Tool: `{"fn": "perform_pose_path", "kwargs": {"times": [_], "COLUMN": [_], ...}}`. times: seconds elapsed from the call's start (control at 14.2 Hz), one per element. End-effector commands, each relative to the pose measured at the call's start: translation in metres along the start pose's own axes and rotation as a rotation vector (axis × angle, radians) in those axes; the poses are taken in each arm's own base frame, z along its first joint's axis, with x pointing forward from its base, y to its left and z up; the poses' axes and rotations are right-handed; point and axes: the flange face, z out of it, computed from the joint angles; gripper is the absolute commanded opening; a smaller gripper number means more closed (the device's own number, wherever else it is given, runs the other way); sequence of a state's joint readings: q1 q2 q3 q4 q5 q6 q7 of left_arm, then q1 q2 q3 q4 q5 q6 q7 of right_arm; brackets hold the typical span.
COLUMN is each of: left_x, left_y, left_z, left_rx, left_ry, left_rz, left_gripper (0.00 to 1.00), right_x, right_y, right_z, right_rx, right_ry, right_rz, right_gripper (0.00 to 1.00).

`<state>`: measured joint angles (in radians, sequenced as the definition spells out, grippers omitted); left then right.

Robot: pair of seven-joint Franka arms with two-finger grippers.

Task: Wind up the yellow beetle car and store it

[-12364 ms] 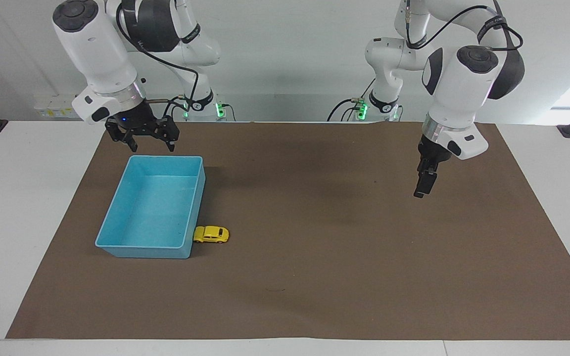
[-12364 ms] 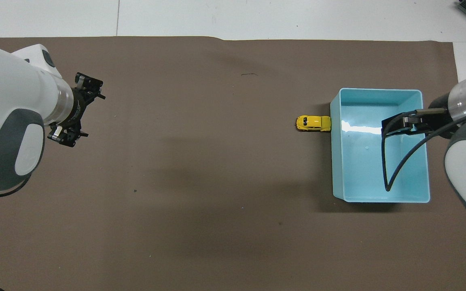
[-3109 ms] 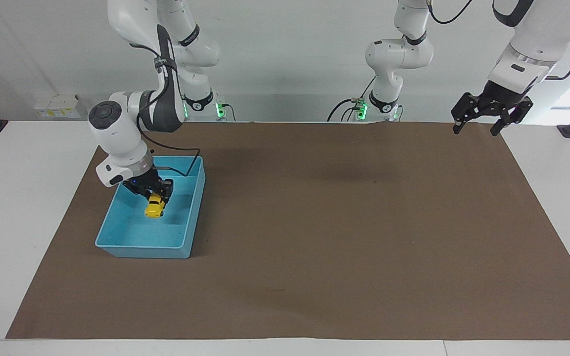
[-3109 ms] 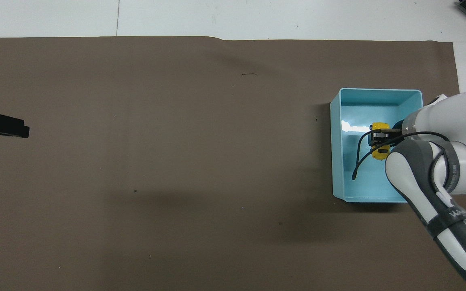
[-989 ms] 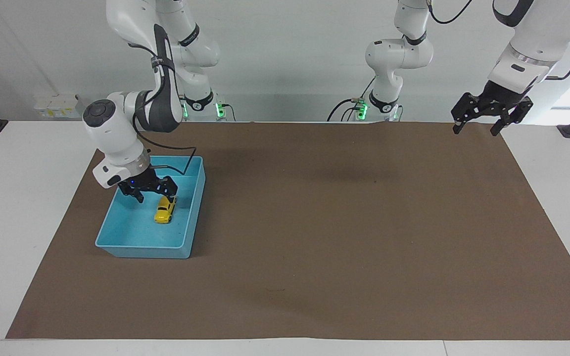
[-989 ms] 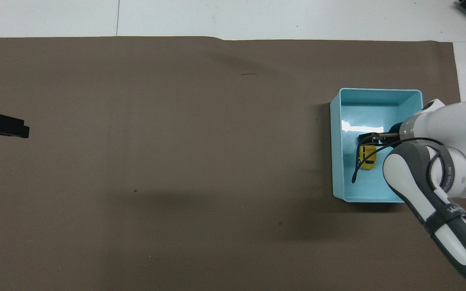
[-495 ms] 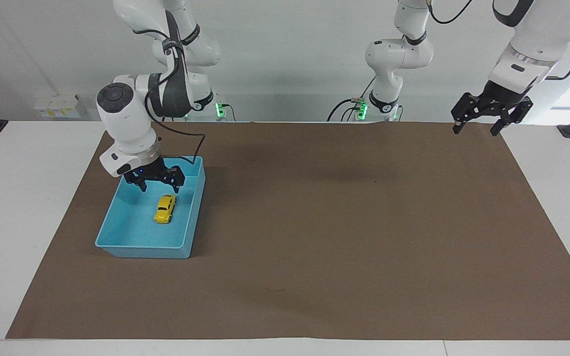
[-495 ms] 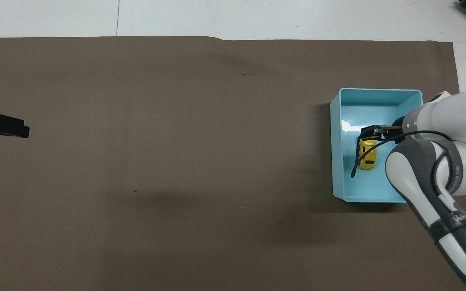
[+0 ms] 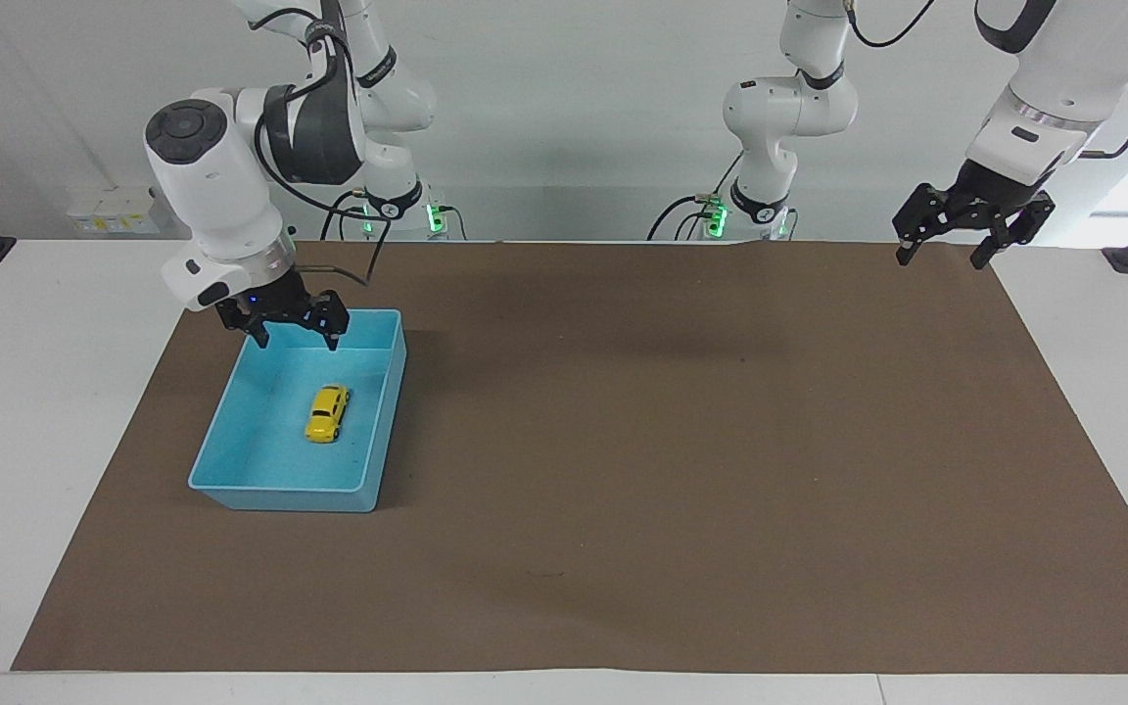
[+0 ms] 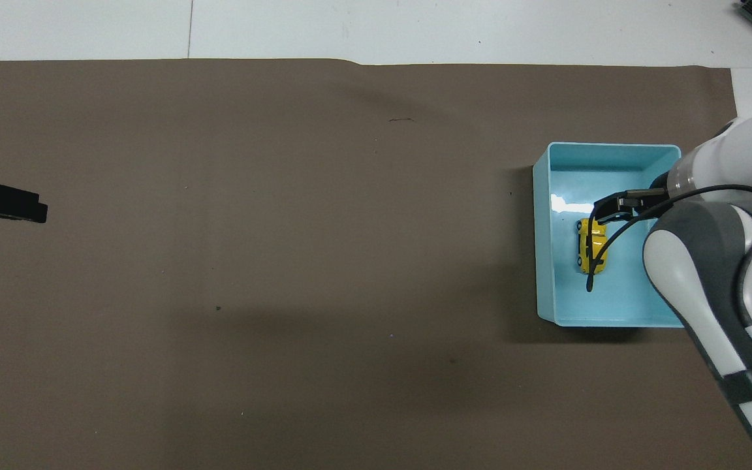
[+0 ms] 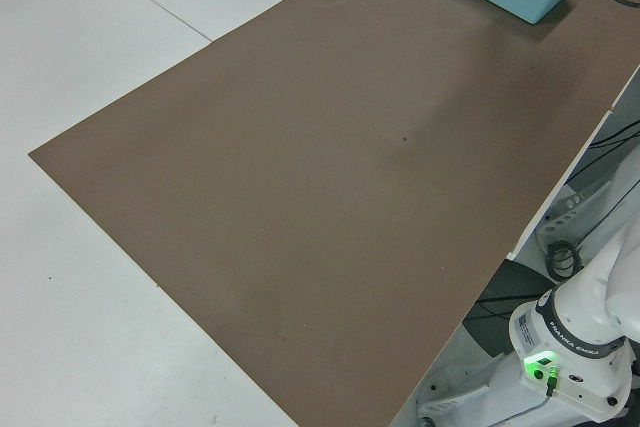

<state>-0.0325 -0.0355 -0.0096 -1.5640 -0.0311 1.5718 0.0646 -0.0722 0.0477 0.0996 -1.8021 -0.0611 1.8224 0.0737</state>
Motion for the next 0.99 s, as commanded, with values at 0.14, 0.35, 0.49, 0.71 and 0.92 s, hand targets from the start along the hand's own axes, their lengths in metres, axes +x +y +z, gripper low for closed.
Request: {"fn": "perform_pose_path", "kwargs": {"times": [0.14,0.35,0.49,0.71,0.92], "left_x": [-0.004,-0.004,-0.004,-0.004,-0.004], "left_y": [-0.003,-0.003,-0.003,-0.003,-0.003], "left_z": [-0.006,-0.006,-0.006,-0.006,-0.005], "left_rx": [0.013,0.013,0.013,0.013,0.013], "left_ry": [-0.007,-0.007,-0.007,-0.007,-0.009], "left_rz": [0.002,0.002,0.002,0.002,0.002], "left_gripper": [1.00,1.00,1.00,1.00,1.00], "right_x": [-0.024,-0.026,-0.032,-0.034,-0.031], "right_y": [0.003,0.004,0.008,0.007,0.005], "right_z": [-0.054,-0.085,-0.099,-0.108,-0.107], "right_rx": [0.055,0.056,0.056,0.058,0.057], "right_ry": [-0.016,-0.030,-0.071,-0.073,-0.060], "right_rz": [-0.016,-0.016,-0.012,-0.015,-0.021], "right_gripper": [1.00,1.00,1.00,1.00,1.00]}}
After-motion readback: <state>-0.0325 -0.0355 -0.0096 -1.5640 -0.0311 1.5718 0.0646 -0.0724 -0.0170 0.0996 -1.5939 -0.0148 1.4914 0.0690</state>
